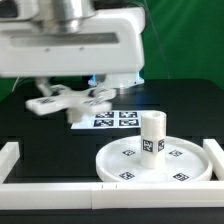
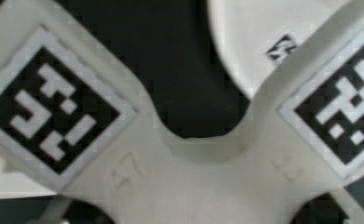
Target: Assemble round table
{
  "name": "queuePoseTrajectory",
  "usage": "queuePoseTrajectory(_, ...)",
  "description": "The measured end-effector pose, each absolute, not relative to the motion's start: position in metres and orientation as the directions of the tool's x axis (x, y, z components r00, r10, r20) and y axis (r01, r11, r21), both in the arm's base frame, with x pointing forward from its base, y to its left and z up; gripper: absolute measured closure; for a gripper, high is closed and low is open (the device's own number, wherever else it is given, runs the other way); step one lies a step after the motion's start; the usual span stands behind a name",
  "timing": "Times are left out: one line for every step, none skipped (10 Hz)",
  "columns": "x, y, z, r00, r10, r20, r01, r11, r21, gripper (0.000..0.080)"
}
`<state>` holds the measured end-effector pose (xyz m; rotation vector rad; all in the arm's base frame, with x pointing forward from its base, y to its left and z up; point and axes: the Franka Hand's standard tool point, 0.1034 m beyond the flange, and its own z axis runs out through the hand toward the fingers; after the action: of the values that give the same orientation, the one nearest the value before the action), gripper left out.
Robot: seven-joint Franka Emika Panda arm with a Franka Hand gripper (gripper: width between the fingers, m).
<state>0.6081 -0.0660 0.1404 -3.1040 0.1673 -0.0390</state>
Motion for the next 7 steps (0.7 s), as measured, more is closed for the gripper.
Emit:
queuePoseTrajectory(0.595,-0.047,0.146,0.987,-0.138,0.085,-0.136,-0.99,-0.039,0.0353)
queuePoseTrajectory(0.587,-0.032,0.15,0.985,-0.15,0.08,-0.147,-0.988,-0.042,0.0353)
queuePoseTrajectory(0.589,-0.027,0.151,0.986,-0.145,0.079,-0.142,-0.989,-0.044,0.0353)
queuePoseTrajectory(0.588,-0.032,0.149,0.986,-0.145,0.078,-0.142,-0.989,-0.042,0.0351)
queuePoseTrajectory(0.588,-0.032,0.148,0.986,-0.146,0.077,-0.143,-0.989,-0.042,0.0351)
queuePoseTrajectory(0.587,-0.027,0.148,0.985,-0.155,0.075,-0.152,-0.987,-0.043,0.0351)
queuePoseTrajectory(0.579,-0.009,0.146,0.974,-0.218,0.059,-0.215,-0.975,-0.052,0.0351)
